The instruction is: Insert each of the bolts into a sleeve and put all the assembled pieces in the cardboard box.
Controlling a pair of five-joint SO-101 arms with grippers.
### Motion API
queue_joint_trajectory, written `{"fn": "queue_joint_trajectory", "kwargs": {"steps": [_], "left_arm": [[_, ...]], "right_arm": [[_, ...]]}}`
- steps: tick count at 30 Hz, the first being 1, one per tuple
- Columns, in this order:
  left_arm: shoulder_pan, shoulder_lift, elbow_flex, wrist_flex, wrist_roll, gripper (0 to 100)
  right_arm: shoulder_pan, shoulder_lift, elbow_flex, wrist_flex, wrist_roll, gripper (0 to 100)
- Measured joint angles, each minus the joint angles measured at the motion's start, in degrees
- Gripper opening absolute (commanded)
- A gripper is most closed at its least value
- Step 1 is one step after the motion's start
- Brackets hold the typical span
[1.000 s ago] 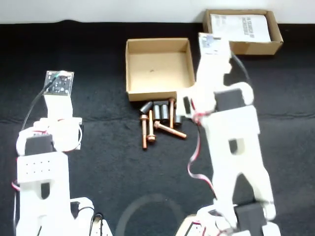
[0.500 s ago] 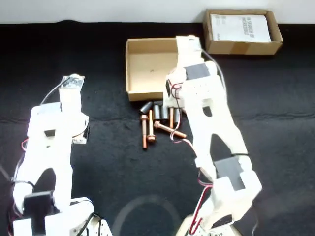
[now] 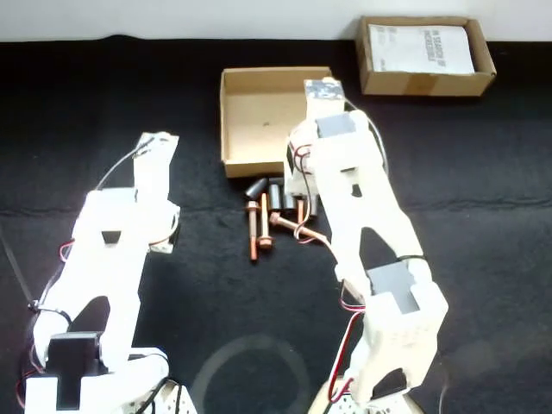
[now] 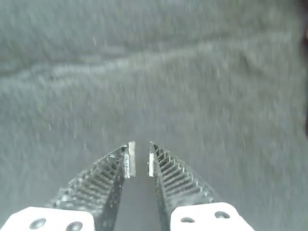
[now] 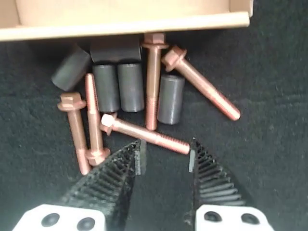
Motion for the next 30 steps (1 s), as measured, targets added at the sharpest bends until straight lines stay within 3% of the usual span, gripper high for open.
{"fn": "queue_joint_trajectory", "kwargs": {"steps": [9,30], "left_arm": [[0.00,0.26,6.15,-10.64,0.00,8],[0.00,0.35,6.51,-12.04,0.00,8]], "right_arm": [[1.41,0.18,0.53,-5.01,0.00,14.8],[2.02,0.44,17.67,-26.46,0.00,14.8]]}}
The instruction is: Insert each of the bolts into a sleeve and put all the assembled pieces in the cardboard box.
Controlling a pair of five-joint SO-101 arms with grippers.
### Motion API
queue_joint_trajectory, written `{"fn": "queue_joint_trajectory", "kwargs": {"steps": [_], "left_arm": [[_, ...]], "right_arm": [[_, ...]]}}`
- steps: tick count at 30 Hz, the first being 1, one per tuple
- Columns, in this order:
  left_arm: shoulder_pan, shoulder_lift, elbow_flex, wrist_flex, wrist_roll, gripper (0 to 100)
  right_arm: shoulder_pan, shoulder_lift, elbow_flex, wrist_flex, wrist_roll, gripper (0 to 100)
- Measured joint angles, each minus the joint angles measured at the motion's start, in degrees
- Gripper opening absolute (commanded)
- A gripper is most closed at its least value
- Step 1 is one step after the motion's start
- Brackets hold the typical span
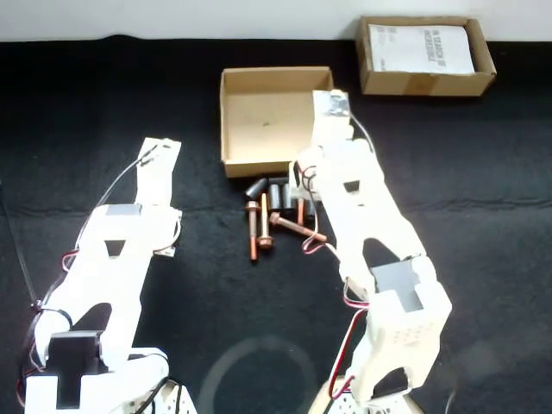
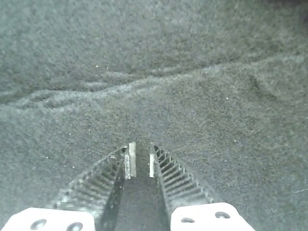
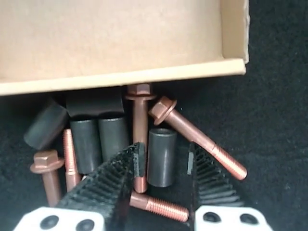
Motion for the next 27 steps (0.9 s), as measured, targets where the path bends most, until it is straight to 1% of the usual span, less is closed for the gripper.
{"fn": "queue_joint_trajectory", "kwargs": {"steps": [6,12,14,17,21,27], "left_arm": [[0.00,0.00,0.00,0.00,0.00,8],[0.00,0.00,0.00,0.00,0.00,8],[0.00,0.00,0.00,-0.53,0.00,8],[0.00,0.00,0.00,-0.70,0.00,8],[0.00,0.00,0.00,-0.70,0.00,8],[0.00,0.00,0.00,-0.70,0.00,8]], "right_arm": [[0.88,5.36,0.88,-1.85,-0.09,14.8],[1.14,6.59,-0.70,-1.58,-0.09,14.3],[1.23,6.77,-0.70,-1.58,-0.09,10.1],[1.76,6.77,-0.70,-1.58,-0.09,0.2],[2.37,6.95,-0.70,-1.41,-0.09,0.6],[2.37,7.12,-2.11,3.34,-0.09,0.6]]}}
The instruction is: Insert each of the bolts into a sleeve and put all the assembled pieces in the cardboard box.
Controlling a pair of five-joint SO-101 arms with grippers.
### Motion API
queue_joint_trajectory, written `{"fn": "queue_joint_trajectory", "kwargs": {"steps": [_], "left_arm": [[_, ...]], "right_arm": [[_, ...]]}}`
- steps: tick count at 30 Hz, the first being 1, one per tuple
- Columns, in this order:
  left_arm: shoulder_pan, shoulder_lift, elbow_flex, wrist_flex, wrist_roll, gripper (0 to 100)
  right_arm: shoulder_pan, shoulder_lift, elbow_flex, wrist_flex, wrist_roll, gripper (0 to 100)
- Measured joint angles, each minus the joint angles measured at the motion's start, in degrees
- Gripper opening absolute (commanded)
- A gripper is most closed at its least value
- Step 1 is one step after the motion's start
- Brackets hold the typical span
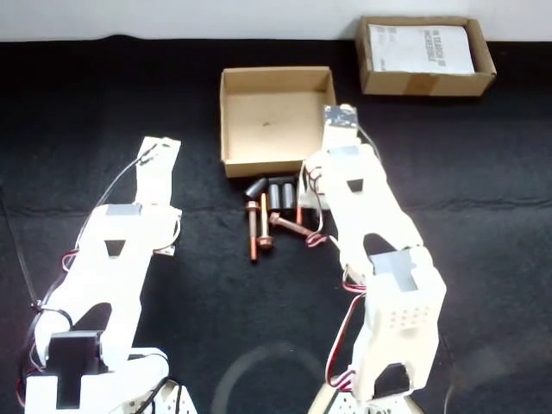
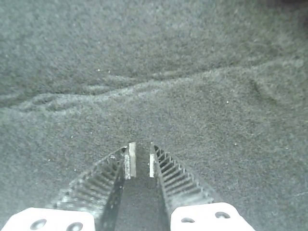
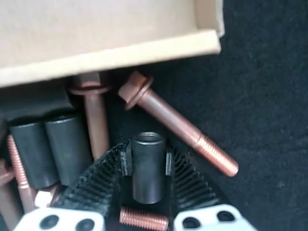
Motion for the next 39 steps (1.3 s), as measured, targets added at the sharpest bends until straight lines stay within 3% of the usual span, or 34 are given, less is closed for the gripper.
{"fn": "queue_joint_trajectory", "kwargs": {"steps": [10,19,25,30,39], "left_arm": [[0.00,0.00,0.00,0.00,0.00,8],[0.00,0.00,0.00,0.00,0.00,8],[0.00,0.00,0.09,0.00,0.00,8],[0.26,0.00,1.41,-1.85,0.00,8],[6.33,-0.09,4.84,-2.29,0.00,7]], "right_arm": [[4.84,-0.62,-10.02,14.95,0.09,0.6],[6.51,-15.56,-28.84,33.58,0.09,0.6],[6.51,-28.04,-31.47,41.05,0.09,0.6],[6.51,-42.64,-22.86,41.32,0.09,0.6],[6.51,-76.22,5.63,41.41,0.70,0.6]]}}
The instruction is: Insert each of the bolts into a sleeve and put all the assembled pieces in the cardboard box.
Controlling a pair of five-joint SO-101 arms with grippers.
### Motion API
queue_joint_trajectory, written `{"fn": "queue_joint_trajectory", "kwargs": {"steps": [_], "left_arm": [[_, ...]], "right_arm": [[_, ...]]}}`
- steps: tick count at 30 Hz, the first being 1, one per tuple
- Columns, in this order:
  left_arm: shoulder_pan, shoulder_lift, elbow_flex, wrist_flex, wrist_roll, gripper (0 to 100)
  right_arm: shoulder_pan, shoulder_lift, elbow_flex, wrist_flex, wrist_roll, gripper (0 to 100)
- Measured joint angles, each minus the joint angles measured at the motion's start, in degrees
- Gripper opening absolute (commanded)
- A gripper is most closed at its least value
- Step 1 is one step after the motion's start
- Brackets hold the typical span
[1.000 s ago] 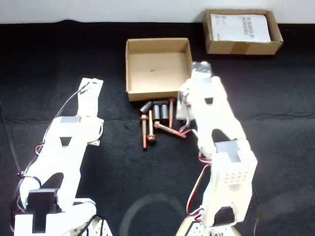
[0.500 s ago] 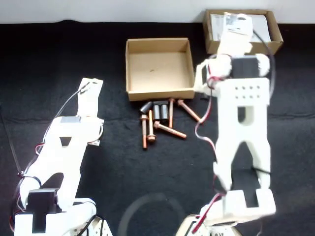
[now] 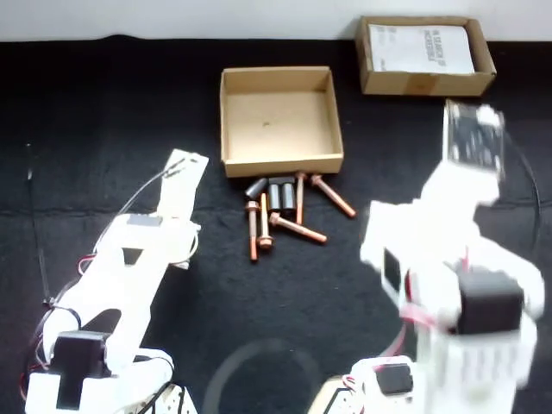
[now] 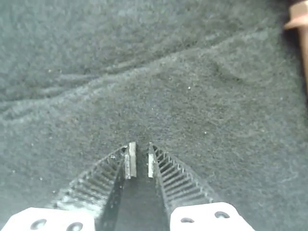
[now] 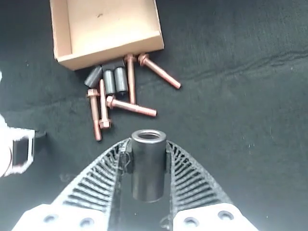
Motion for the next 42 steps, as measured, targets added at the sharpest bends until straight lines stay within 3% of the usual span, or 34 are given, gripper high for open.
{"fn": "queue_joint_trajectory", "kwargs": {"steps": [6,13,18,21,27,30,42], "left_arm": [[2.73,-5.54,0.09,2.90,1.67,8],[15.38,-22.77,-10.02,27.34,23.03,8],[26.90,-23.38,-24.35,41.49,28.66,8],[30.68,-19.52,-30.68,45.54,33.76,8],[32.09,-6.86,-39.03,42.02,55.03,23],[32.09,0.35,-42.55,38.51,65.93,25],[33.14,30.51,-46.24,23.65,76.75,25]], "right_arm": [[0.00,-21.63,19.08,0.00,9.49,0.6],[0.00,-39.82,35.34,-7.91,15.82,0.6],[0.70,-48.18,44.84,-15.74,17.23,0.6],[3.69,-51.08,50.73,-20.13,17.49,0.6],[9.49,-53.27,59.16,-27.78,17.49,0.6],[11.52,-53.27,61.36,-30.59,17.49,0.6],[12.57,-53.27,67.25,-36.92,17.49,0.6]]}}
